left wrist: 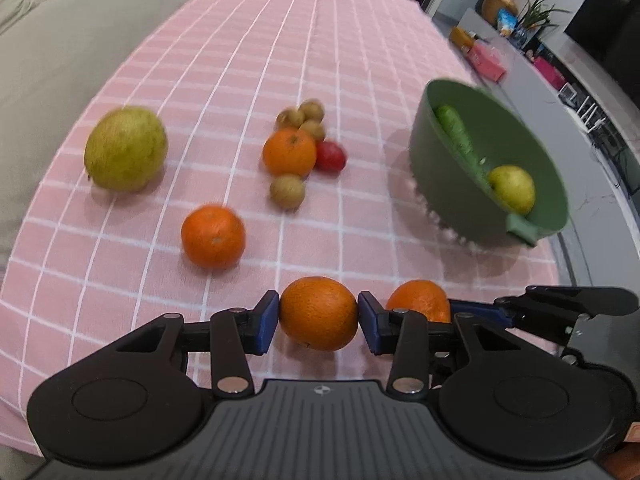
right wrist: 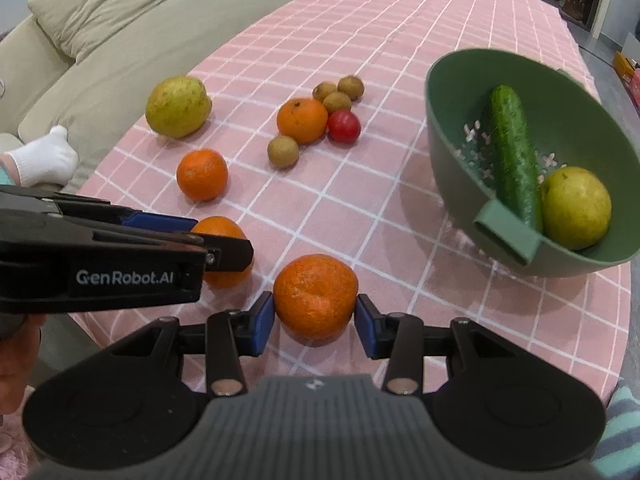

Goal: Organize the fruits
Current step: 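Carry both mandarins over the green colander with both tools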

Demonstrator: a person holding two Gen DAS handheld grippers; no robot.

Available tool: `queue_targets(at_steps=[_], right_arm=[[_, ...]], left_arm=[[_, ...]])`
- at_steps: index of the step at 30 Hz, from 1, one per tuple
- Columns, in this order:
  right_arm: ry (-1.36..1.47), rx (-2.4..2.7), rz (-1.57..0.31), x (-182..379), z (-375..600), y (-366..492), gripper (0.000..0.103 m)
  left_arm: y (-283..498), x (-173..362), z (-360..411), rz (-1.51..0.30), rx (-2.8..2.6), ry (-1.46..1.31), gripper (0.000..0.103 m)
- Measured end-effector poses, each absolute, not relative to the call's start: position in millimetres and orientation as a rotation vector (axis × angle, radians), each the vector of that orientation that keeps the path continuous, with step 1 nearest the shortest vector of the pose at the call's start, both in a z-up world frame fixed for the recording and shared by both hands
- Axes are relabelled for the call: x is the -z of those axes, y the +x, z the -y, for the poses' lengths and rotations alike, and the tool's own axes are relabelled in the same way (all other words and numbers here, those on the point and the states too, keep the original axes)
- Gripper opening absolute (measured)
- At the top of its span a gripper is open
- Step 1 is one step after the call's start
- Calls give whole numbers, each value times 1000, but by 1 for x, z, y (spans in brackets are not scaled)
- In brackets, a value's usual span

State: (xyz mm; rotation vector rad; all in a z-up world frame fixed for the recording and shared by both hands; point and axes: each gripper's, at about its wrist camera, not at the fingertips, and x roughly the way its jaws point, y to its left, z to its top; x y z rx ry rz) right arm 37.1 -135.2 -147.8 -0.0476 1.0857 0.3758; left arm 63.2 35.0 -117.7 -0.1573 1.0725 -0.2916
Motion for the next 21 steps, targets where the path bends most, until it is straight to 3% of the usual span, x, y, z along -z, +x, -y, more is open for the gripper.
queue_targets(at_steps=[21], right_arm=[[-54,-206,-830,68,203,43,40]], left_arm=[[104,26,45,-858,410,-53,48]])
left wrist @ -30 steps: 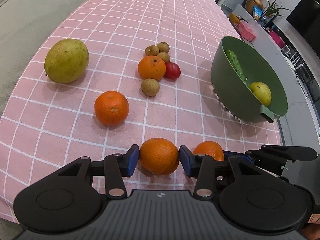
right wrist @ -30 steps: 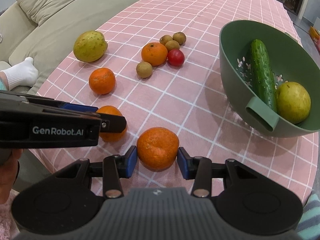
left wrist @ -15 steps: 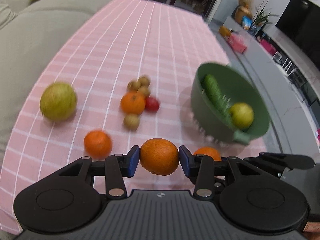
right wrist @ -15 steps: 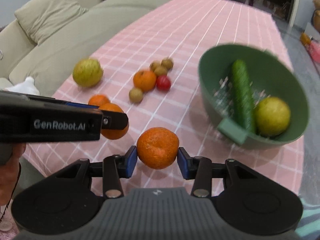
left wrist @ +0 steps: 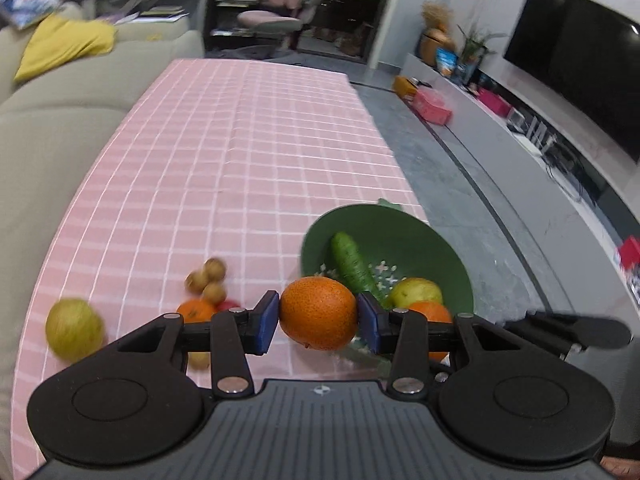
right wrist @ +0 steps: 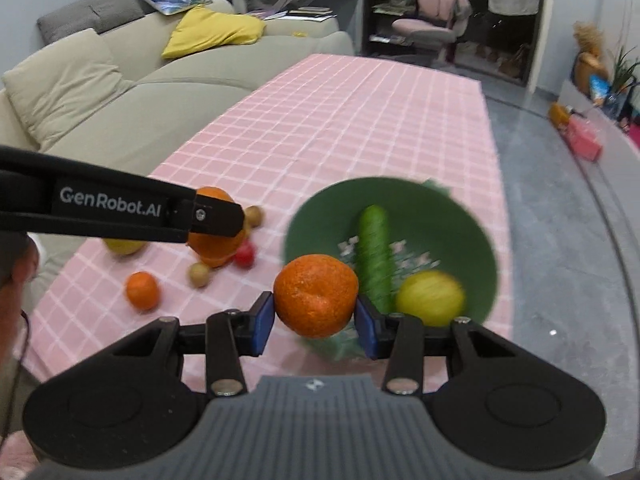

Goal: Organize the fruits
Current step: 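Carry both mandarins over the green colander with both tools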

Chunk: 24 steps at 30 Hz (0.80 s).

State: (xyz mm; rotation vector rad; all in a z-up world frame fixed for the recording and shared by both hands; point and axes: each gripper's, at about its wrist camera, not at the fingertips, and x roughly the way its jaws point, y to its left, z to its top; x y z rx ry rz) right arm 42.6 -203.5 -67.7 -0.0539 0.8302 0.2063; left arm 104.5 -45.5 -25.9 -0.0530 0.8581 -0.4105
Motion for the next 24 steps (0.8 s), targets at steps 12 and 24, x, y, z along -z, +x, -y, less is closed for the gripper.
queue_targets(at_steps=[12,24], right_arm=[[-228,-142,-875,73,244,100,40],[-335,-192,-931,95,248,139,40]], left_arm=[[141,49,94,-928,452,88,48],[166,73,104,-1004,426,141,48]])
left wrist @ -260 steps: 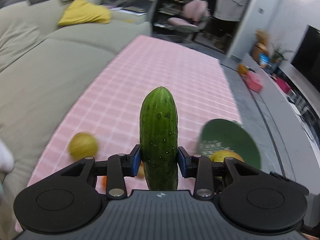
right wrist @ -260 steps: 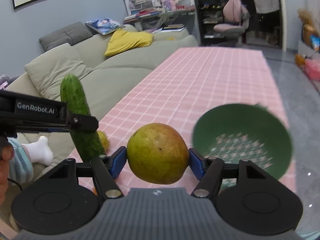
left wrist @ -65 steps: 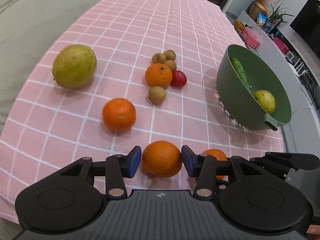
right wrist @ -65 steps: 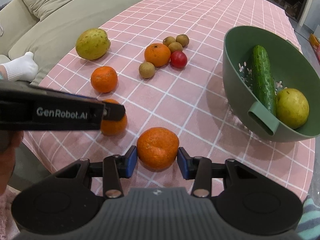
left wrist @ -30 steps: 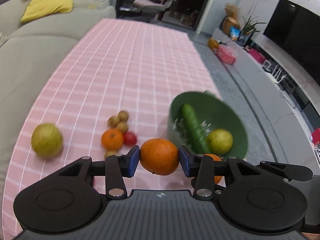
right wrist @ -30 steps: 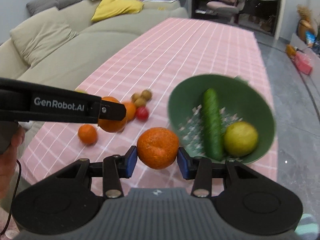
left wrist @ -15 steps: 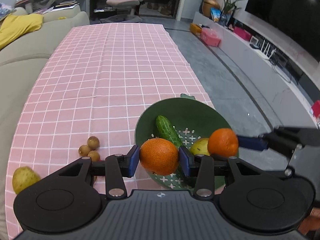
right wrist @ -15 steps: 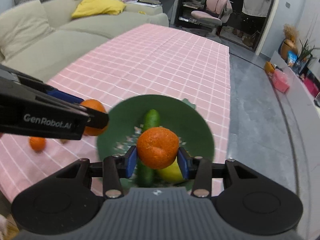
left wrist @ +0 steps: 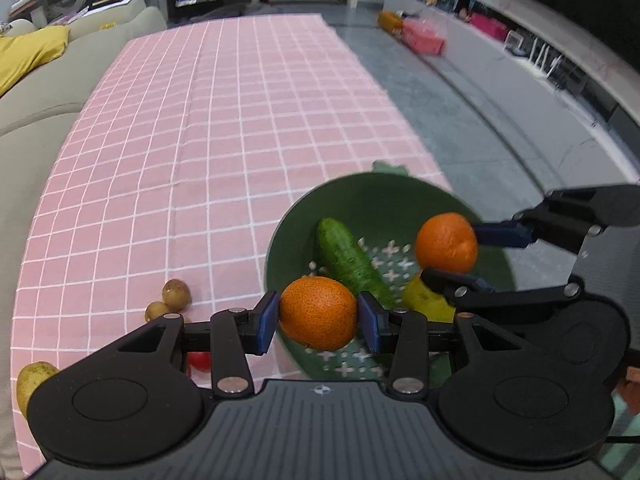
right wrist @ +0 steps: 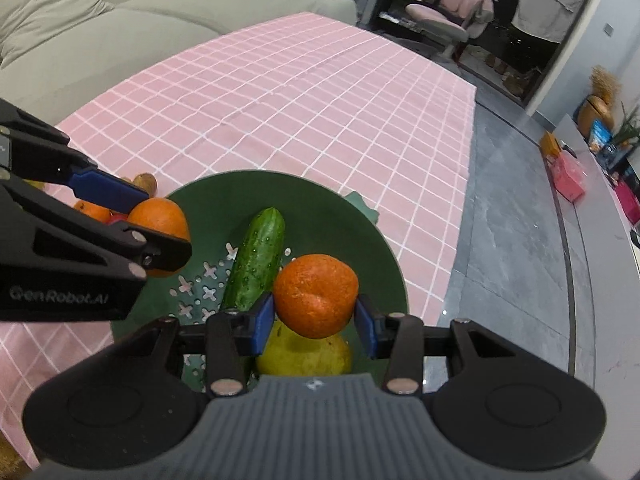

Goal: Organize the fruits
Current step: 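Carry both mandarins over the green colander with both tools, then open both tools to release the mandarins into the colander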

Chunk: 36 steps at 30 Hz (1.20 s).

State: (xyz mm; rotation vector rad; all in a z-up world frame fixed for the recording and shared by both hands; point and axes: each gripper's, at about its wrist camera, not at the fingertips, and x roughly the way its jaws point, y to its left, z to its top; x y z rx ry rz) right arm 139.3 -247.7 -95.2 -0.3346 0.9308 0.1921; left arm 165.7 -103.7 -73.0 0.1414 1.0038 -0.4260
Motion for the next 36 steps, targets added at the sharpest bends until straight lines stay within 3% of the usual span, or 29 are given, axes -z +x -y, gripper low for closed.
queue_targets(at_steps=[19,27,36], right_arm=[[-375,-221,-994,125,243,168,41],[-376,-215,-998,127,240,170,41],[-384,-210,-977,120,238,169,45]], left_arm=[[171,82,124,-940,409,294,50],[174,84,119,-943,372,279,63],[169,75,107,-928,352,262,68]])
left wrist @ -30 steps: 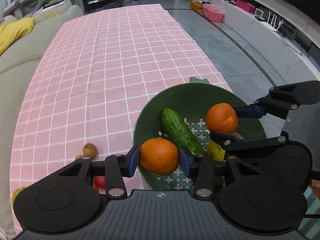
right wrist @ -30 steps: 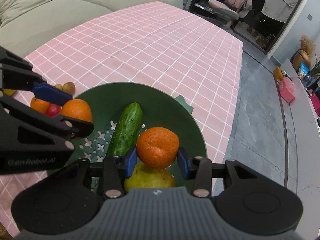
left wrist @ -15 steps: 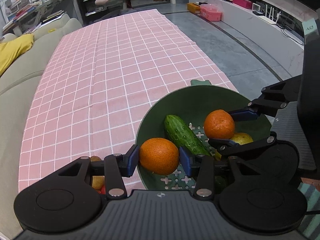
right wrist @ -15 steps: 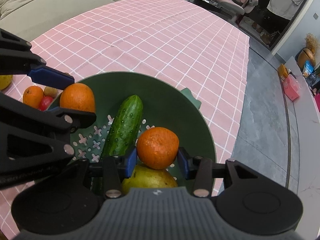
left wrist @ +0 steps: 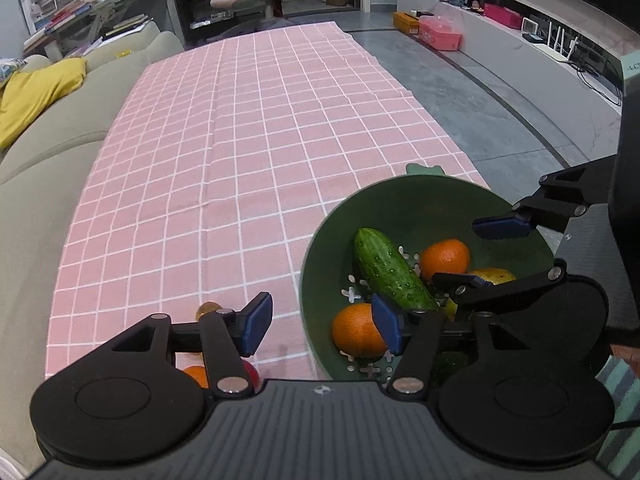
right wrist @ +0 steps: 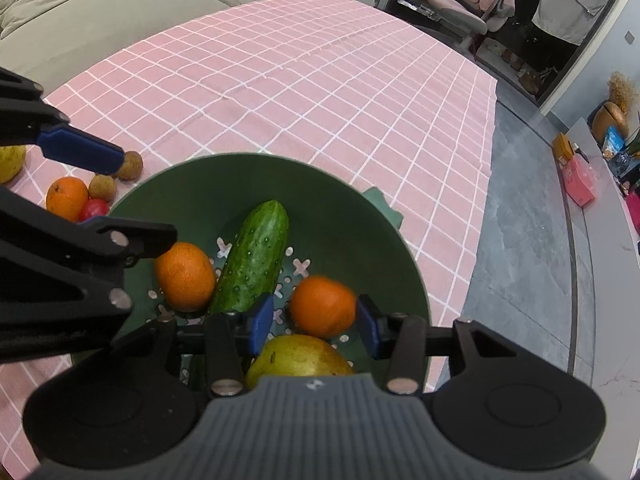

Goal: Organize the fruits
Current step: 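Open both tools to release the mandarins into the colander, then move the left tool to the second pear while the right tool approaches a mandarin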

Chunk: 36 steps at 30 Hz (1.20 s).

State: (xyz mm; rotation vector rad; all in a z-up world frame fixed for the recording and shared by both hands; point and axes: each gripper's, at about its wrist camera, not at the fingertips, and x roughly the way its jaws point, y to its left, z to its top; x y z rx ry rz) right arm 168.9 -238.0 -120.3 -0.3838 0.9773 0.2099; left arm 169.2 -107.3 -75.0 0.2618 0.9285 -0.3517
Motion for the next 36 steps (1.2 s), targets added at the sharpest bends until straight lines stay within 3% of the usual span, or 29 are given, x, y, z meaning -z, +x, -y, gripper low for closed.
queue_targets(at_steps=[5,7,10,17,19,24,36], right_arm=[[-380,-186,-937,106,235,162,58],[-380,-166,-910,100,233,158,68],[-371,-135,-872,89,230,151,73],[-247,-52,-835,65,224,130,76],[-200,-44,-835,61,220,124,81],[-122,-77,-826,55,199,105,85],[-57,-202,-828,61,133,73,85]], left_arm=[[164,62,99,-907,332,259,68],[162,55,94,-896,326,247,68],[158,44,87,-868,302,241,68],[148,23,60,-820,253,235,68],[146,21,52,-821,241,244,68],[139,18,32,-835,211,253,68],[121,17,-14,-849,202,251,68]])
